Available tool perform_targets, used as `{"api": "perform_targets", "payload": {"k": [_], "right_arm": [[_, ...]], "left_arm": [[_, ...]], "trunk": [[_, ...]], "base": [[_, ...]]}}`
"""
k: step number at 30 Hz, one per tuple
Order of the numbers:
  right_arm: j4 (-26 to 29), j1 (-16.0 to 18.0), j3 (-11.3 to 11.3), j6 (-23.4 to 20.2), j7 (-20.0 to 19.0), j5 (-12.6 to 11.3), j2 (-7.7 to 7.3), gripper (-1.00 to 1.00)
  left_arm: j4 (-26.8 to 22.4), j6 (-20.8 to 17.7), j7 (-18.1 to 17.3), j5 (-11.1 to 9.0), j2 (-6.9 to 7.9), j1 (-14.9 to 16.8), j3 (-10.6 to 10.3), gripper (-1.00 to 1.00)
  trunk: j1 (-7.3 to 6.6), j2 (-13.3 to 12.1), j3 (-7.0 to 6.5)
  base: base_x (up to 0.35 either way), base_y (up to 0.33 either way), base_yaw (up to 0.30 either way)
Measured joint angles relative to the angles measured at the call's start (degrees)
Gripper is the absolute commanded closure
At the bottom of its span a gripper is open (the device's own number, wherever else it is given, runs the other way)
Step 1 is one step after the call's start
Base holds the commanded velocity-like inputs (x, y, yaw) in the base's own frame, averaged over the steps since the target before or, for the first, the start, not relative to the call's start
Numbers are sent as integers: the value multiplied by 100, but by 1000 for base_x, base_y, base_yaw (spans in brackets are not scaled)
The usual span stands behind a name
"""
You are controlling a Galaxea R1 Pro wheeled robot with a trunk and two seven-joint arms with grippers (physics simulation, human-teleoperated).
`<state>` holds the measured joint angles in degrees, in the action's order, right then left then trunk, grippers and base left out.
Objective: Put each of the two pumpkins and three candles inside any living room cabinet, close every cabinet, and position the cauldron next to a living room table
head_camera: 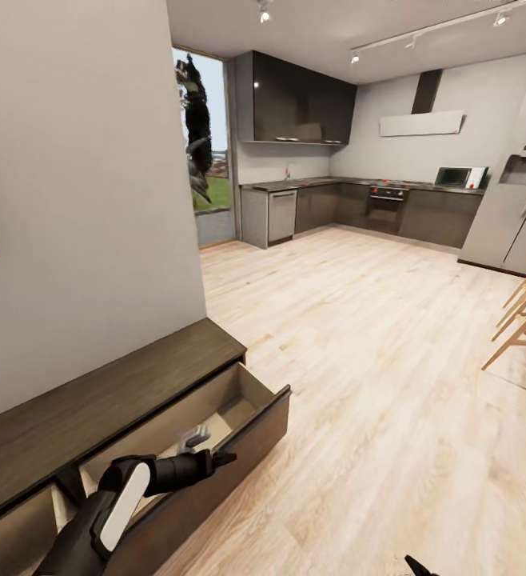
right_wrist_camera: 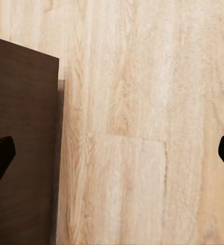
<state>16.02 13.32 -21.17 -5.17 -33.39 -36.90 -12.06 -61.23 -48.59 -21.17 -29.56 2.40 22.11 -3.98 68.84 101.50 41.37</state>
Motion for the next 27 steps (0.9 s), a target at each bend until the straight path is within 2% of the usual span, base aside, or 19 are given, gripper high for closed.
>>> {"api": "perform_targets", "payload": {"k": [6,17,27], "right_arm": [[2,-1,4,120,-1,4,8,-100],[-1,-1,-4,357,-3,-2,11,-100],[13,-3,-4,356,-9,-10,7,-100]], "left_arm": [[164,408,17,-10,-13,-6,-13,-100],[351,476,20,19,-8,-6,-59,-100],[352,476,15,14,-7,-8,-53,-100]], "trunk": [[1,0,0],[3,0,-16],[3,0,-20]], "base": [[-47,0,-265],[-203,0,-270],[-305,0,-40]]}}
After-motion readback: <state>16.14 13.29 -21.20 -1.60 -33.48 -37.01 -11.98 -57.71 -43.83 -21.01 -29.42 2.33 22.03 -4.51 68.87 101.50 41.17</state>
